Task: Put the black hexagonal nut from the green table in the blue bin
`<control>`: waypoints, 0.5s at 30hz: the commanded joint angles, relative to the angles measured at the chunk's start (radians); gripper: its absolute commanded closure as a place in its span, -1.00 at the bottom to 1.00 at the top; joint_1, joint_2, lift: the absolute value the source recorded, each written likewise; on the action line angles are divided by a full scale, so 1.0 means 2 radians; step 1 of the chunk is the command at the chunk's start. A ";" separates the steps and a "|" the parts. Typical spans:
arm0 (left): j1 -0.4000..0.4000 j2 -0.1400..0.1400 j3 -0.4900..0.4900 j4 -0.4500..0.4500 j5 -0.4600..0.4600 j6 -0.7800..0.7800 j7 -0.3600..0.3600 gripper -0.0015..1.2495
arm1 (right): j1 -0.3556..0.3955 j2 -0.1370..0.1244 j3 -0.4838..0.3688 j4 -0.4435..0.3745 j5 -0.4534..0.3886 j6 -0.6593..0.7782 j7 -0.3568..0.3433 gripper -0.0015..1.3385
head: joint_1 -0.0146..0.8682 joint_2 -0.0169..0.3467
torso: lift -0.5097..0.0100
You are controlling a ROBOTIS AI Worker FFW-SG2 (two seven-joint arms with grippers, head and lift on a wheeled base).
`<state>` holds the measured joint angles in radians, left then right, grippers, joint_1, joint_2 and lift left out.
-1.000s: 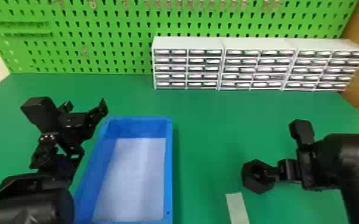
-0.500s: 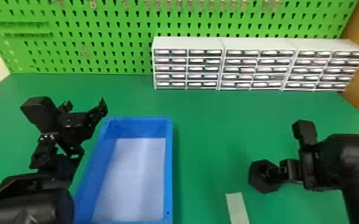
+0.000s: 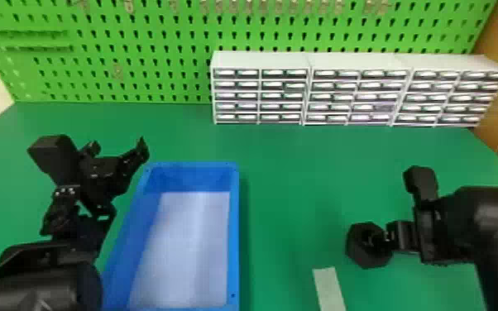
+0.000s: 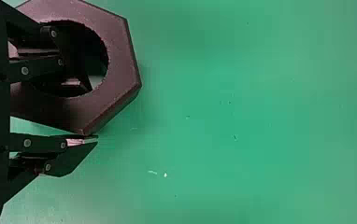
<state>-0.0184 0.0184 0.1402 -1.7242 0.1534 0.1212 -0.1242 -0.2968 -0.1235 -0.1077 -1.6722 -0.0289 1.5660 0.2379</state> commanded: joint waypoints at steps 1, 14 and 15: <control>0.001 0.000 0.000 0.000 0.000 0.000 0.000 -0.63 | 0.003 -0.001 -0.001 -0.005 -0.013 0.003 0.000 0.57 | 0.59 -0.63 | 0.59; 0.002 0.000 0.000 0.000 0.000 0.000 0.000 -0.63 | 0.010 -0.003 -0.012 -0.048 -0.048 -0.011 0.000 0.57 | 0.59 -0.63 | 0.59; 0.002 0.000 0.000 0.000 0.000 0.000 0.000 -0.63 | 0.009 -0.003 -0.014 -0.052 -0.049 -0.012 0.000 0.57 | 0.59 -0.63 | 0.59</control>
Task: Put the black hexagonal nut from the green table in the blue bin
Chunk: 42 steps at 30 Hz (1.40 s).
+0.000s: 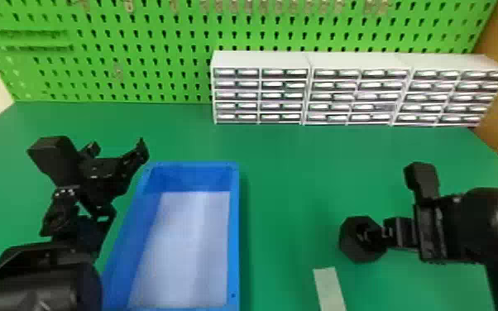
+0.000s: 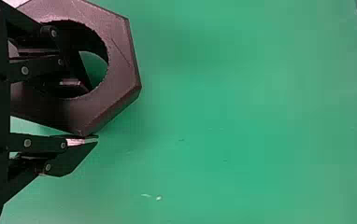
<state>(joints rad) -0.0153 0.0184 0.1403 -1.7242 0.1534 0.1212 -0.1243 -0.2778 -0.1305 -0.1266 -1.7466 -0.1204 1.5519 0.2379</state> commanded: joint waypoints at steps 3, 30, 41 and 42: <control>0.001 0.000 0.000 0.000 0.000 0.000 0.000 -0.63 | -0.002 0.001 -0.005 -0.027 -0.004 -0.007 0.000 0.57 | 0.59 -0.63 | 0.59; 0.000 0.000 -0.003 0.002 0.000 0.000 0.001 -0.63 | 0.063 0.009 0.002 -0.060 -0.063 -0.402 0.000 0.57 | 0.59 -0.63 | 0.59; -0.001 0.000 -0.004 0.002 0.001 0.000 0.002 -0.63 | 0.089 0.027 0.001 -0.058 -0.063 -0.561 0.000 0.58 | 0.59 -0.63 | 0.59; -0.001 0.000 -0.005 0.002 0.001 0.000 0.002 -0.63 | 0.091 0.028 0.003 -0.058 -0.061 -0.575 0.000 0.59 | 0.59 -0.63 | 0.59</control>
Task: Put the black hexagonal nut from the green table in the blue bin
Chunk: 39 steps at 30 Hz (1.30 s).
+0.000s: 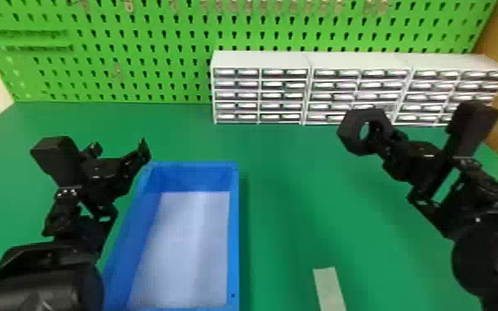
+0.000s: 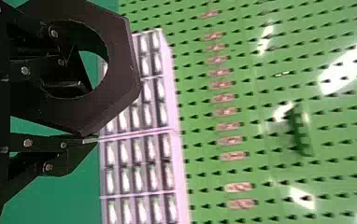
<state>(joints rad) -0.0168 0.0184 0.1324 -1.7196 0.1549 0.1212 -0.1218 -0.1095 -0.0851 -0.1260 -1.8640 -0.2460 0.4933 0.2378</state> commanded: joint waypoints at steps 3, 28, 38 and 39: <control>0.000 0.000 0.000 0.000 0.002 0.000 0.000 -0.63 | 0.010 0.010 0.005 0.001 0.005 -0.070 0.000 0.59 | 0.59 -0.63 | 0.59; 0.000 0.000 -0.003 0.002 0.002 0.000 0.002 -0.63 | 0.002 -0.006 0.088 0.002 -0.030 -0.033 0.000 0.59 | 0.59 -0.63 | 0.59; -0.001 0.000 -0.003 0.004 0.002 0.000 0.002 -0.63 | -0.018 -0.028 0.134 0.008 -0.063 -0.001 0.001 0.59 | 0.59 -0.63 | 0.59; -0.001 0.000 -0.003 0.004 0.002 0.000 0.002 -0.63 | -0.020 -0.030 0.139 0.009 -0.068 0.000 0.001 0.59 | 0.59 -0.63 | 0.59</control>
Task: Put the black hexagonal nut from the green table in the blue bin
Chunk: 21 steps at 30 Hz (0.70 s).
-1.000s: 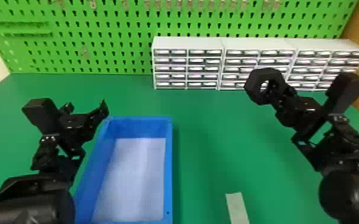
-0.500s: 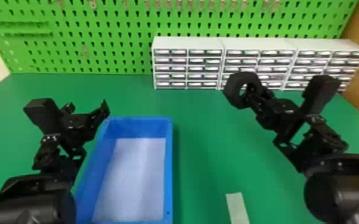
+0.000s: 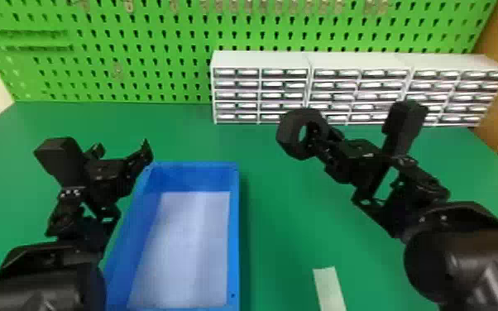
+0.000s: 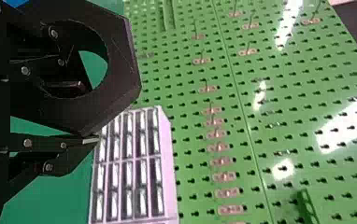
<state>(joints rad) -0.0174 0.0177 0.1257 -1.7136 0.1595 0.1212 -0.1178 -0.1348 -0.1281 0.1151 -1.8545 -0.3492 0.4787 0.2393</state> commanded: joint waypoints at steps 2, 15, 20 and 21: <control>-0.001 0.000 0.001 0.001 0.000 0.000 0.000 -0.63 | -0.009 -0.010 0.025 0.006 -0.019 0.010 0.000 0.59 | 0.59 -0.63 | 0.59; -0.004 0.000 0.001 0.001 0.000 -0.001 0.001 -0.63 | -0.029 -0.012 0.056 0.016 -0.049 0.054 0.010 0.59 | 0.59 -0.63 | 0.59; -0.003 0.000 0.001 0.001 0.000 -0.001 0.001 -0.63 | -0.044 -0.013 0.066 0.029 -0.048 0.081 0.040 0.59 | 0.59 -0.63 | 0.59; -0.003 0.000 0.001 0.001 0.000 -0.001 0.001 -0.63 | -0.046 -0.012 0.067 0.031 -0.049 0.086 0.042 0.59 | 0.59 -0.63 | 0.59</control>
<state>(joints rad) -0.0237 0.0175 0.1273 -1.7119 0.1595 0.1197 -0.1166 -0.2090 -0.1519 0.2368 -1.8092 -0.4450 0.6161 0.3092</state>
